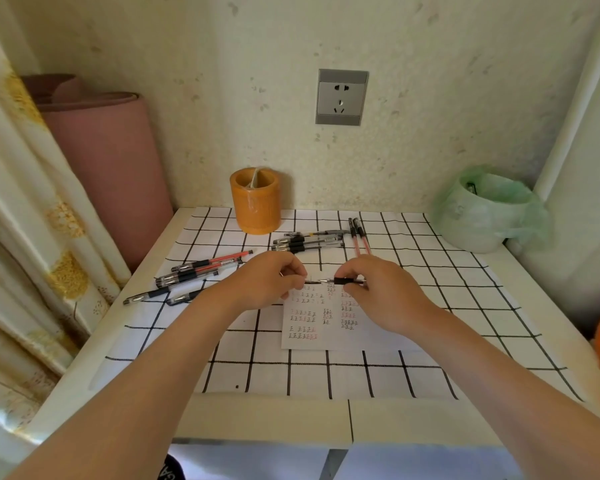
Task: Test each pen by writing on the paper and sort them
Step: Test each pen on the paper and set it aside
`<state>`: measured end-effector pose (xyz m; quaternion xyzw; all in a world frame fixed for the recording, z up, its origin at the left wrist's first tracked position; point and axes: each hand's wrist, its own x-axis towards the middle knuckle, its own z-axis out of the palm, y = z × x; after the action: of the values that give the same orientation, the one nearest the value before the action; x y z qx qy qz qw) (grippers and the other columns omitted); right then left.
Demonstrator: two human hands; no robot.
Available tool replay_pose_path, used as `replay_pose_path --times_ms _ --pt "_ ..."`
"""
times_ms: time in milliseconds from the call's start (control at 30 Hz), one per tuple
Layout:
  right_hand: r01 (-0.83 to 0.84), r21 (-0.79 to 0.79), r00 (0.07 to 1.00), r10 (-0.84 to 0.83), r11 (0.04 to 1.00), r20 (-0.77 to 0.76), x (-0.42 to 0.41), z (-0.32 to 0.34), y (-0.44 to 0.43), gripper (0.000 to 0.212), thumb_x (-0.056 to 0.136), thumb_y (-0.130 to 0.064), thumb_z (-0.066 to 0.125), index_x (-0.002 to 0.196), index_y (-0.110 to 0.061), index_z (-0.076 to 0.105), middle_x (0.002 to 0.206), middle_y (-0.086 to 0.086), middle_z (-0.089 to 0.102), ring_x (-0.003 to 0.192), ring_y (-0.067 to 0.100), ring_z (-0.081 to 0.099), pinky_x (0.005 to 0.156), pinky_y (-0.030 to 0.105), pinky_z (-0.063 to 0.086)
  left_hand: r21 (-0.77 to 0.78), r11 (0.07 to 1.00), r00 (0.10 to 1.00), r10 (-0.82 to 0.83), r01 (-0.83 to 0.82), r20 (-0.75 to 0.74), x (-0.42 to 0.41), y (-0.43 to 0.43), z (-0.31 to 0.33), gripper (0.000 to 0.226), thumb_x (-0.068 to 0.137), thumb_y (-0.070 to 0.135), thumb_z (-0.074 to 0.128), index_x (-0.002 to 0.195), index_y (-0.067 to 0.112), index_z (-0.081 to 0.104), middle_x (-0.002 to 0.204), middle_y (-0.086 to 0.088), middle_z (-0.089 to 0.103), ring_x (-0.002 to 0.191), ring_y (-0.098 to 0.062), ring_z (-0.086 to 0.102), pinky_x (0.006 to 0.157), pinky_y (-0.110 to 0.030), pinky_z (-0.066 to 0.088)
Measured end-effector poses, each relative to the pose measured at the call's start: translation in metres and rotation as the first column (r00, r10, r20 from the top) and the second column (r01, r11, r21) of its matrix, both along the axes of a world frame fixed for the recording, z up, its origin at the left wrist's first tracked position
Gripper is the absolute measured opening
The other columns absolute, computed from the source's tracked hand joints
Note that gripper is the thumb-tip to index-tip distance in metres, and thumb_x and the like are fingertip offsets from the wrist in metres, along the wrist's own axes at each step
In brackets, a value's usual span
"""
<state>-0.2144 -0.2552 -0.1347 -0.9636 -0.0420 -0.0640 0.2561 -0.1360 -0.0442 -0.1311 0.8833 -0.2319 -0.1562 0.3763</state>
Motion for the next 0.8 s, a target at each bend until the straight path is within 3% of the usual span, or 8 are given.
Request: replay_pose_path --times_ms 133,267,400,500,633,733,800 --pt "-0.045 0.020 0.999 0.045 0.999 0.004 0.001 0.001 0.002 0.020 0.095 -0.021 0.061 0.107 -0.035 0.068 0.107 -0.017 0.064 0.098 0.009 0.061 0.088 0.037 0.052 0.003 1.000 1.000 -0.016 0.016 0.003 -0.003 -0.002 0.002 0.004 0.092 0.021 0.065 0.095 0.025 0.065 0.093 0.001 0.070 0.071 -0.008 0.063 0.068 -0.021 0.054" --pt "-0.094 -0.011 0.995 0.094 0.996 0.016 0.002 -0.003 0.006 0.022 0.097 -0.023 0.059 0.113 -0.034 0.068 0.106 -0.017 0.063 0.098 0.007 0.059 0.086 0.030 0.049 -0.010 0.999 0.999 -0.039 0.039 0.014 -0.007 -0.007 0.004 0.007 0.092 0.026 0.065 0.097 0.024 0.069 0.090 0.007 0.069 0.069 -0.005 0.062 0.058 -0.011 0.046" --pt "-0.170 -0.102 0.985 0.171 0.980 0.001 0.002 -0.004 0.011 0.029 0.099 -0.019 0.047 0.122 -0.027 0.064 0.106 -0.011 0.062 0.092 0.008 0.056 0.080 0.032 0.048 -0.103 0.995 0.999 0.005 -0.010 -0.051 -0.011 -0.013 0.003 0.012 0.087 0.028 0.072 0.096 0.022 0.065 0.084 0.001 0.071 0.066 -0.007 0.064 0.061 -0.017 0.047" --pt "-0.187 -0.213 0.981 0.193 0.959 0.009 0.000 -0.001 0.018 0.015 0.095 -0.036 0.045 0.099 -0.028 0.056 0.083 -0.013 0.055 0.074 0.008 0.052 0.066 0.032 0.043 -0.174 0.984 0.995 0.011 -0.028 -0.100 -0.015 -0.017 0.007 0.014 0.086 0.025 0.074 0.092 0.014 0.068 0.081 0.001 0.073 0.063 -0.006 0.063 0.053 -0.011 0.043" --pt "-0.127 -0.374 0.990 0.140 0.919 0.007 0.003 0.007 0.028 0.045 0.088 -0.073 0.039 0.072 -0.033 0.052 0.058 -0.009 0.053 0.054 0.005 0.049 0.051 0.027 0.035 -0.163 0.987 0.992 -0.021 0.000 -0.126 -0.019 -0.015 0.013 0.017 0.092 0.029 0.066 0.083 0.015 0.069 0.074 0.004 0.070 0.063 -0.001 0.061 0.055 -0.011 0.043" --pt "-0.075 -0.393 0.995 0.092 0.917 0.024 0.008 0.007 0.034 0.056 0.087 -0.073 0.037 0.065 -0.027 0.060 0.049 -0.005 0.051 0.048 0.008 0.046 0.050 0.028 0.038 -0.143 0.989 0.992 -0.057 0.041 -0.114 -0.020 -0.007 0.019 0.023 0.097 0.029 0.056 0.085 0.015 0.070 0.076 0.003 0.070 0.066 -0.002 0.063 0.061 -0.016 0.045" --pt "-0.035 -0.346 0.998 0.048 0.938 0.029 0.014 0.006 0.037 0.059 0.089 -0.067 0.039 0.055 -0.020 0.049 0.046 -0.003 0.044 0.045 0.012 0.041 0.051 0.030 0.041 -0.136 0.991 0.997 -0.002 -0.008 -0.074 -0.015 0.004 0.021 0.022 0.099 0.025 0.052 0.091 0.016 0.070 0.079 0.006 0.070 0.070 -0.007 0.064 0.063 -0.018 0.047"
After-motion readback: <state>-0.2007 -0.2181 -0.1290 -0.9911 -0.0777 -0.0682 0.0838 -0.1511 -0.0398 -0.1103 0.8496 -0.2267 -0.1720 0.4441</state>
